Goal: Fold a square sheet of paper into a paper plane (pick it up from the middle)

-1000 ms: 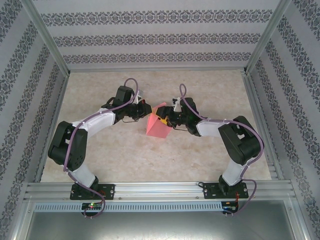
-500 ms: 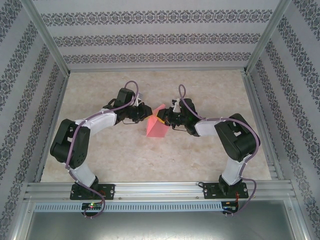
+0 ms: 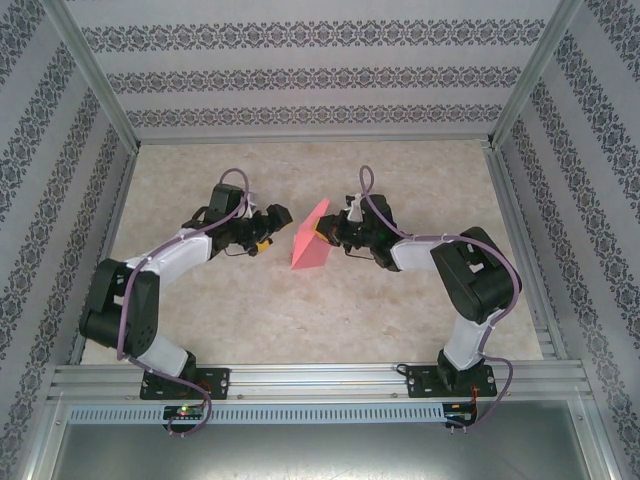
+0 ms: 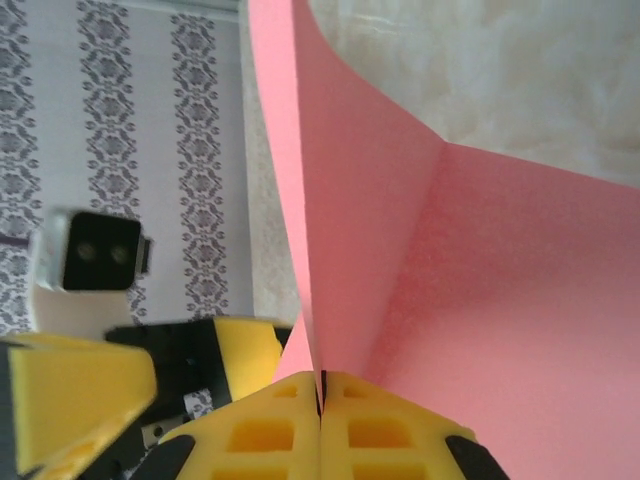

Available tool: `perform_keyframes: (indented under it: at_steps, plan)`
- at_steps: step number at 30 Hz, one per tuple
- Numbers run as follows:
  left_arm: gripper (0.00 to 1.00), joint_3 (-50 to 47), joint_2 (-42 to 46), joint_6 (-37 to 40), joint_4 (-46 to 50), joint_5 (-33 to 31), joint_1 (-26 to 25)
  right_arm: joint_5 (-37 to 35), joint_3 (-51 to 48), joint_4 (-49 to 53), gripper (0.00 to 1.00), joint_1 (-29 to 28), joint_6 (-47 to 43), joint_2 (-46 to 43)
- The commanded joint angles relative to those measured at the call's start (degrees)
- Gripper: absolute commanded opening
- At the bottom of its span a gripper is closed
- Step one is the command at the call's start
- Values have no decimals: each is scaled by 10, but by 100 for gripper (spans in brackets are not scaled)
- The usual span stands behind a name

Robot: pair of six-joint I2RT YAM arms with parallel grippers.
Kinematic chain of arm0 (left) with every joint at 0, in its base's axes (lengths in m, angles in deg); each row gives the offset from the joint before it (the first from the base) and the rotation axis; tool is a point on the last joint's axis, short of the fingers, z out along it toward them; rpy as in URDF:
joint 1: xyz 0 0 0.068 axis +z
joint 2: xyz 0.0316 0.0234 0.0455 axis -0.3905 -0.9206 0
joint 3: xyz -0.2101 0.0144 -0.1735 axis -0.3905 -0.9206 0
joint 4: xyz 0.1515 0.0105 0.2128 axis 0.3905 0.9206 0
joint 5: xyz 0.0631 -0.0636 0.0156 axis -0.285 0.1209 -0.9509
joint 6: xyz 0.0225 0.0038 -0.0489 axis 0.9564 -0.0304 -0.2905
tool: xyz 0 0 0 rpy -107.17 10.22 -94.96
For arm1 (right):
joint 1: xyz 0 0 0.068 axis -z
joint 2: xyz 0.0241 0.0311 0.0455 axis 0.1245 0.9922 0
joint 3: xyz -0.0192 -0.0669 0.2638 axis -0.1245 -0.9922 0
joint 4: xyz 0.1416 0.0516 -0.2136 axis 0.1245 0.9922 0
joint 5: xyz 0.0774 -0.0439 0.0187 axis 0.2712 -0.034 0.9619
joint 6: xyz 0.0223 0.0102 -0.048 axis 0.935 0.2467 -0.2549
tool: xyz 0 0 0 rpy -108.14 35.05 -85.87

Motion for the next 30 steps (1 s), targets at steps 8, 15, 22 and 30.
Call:
perform_keyframes:
  at_steps: [8,15,22,30]
  plan:
    - [100,-105,40,-175,-221,86,-3,35,59,-97,7,11,84,6]
    - [100,-114,22,-231,-363,101,-9,42,59,-116,8,9,108,21]
    - [99,-103,93,-147,-160,-16,-9,37,49,-113,9,9,106,29]
    - [100,-130,89,-177,-237,8,-10,44,64,-116,9,3,110,40]
